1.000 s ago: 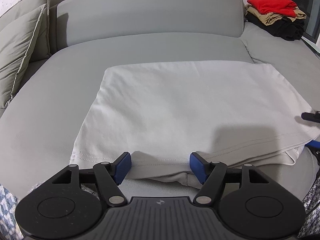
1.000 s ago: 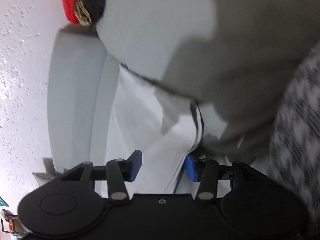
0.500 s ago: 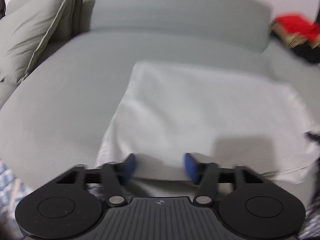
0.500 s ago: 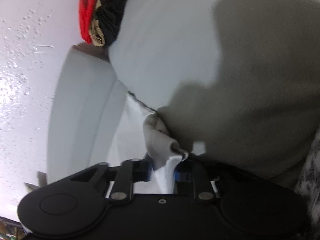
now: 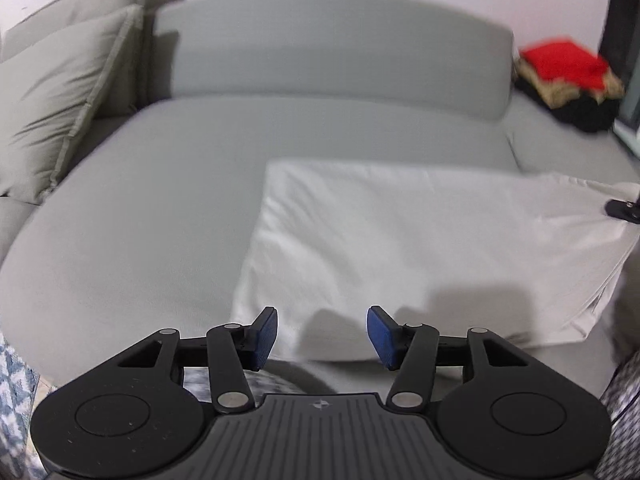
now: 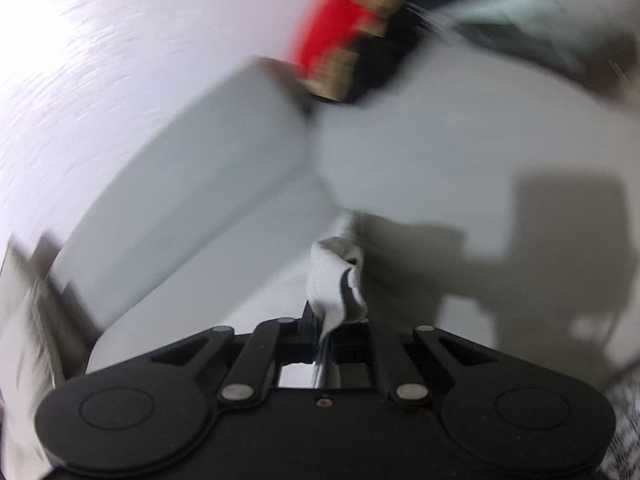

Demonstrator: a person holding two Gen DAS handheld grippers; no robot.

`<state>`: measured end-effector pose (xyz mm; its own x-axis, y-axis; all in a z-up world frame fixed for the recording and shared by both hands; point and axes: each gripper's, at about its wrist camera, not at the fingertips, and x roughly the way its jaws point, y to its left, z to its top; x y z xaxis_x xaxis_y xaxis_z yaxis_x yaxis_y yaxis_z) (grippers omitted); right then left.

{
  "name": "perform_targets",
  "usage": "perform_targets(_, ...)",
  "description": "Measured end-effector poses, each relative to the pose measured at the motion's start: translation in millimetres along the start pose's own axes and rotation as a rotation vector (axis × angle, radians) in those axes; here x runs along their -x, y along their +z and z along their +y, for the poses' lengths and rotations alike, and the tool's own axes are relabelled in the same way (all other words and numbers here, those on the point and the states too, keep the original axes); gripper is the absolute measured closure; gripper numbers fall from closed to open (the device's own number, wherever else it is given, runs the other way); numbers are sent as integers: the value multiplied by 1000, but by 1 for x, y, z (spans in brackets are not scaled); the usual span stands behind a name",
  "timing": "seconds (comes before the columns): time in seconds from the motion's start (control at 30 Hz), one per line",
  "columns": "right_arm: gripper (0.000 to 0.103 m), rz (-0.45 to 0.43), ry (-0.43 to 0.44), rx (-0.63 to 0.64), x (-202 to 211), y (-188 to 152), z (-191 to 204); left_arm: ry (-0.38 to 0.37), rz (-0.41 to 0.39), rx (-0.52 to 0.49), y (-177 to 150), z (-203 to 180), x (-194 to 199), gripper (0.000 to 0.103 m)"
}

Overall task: Fold clothes
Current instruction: 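Grasp the hem end with the right gripper and fold it onto the collar half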

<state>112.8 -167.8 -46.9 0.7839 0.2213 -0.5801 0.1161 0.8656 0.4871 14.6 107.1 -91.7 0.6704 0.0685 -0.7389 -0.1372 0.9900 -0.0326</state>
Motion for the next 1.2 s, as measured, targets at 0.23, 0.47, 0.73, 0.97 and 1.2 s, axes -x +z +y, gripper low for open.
perform_targets(0.23,98,-43,134,484,11,-30,141,27,-110,178,9,63,40,47)
perform_targets(0.47,98,107,268,885,-19,-138,218,75,-61,300,-9,101,33,47)
perform_targets(0.73,98,298,271,998,-35,-181,223,70,-25,309,-8,102,25,46)
perform_targets(0.97,98,334,290,841,-52,-135,233,66,-12,310,-8,100,21,46)
perform_targets(1.2,98,386,315,874,-64,-148,243,100,-5,328,-12,103,23,46)
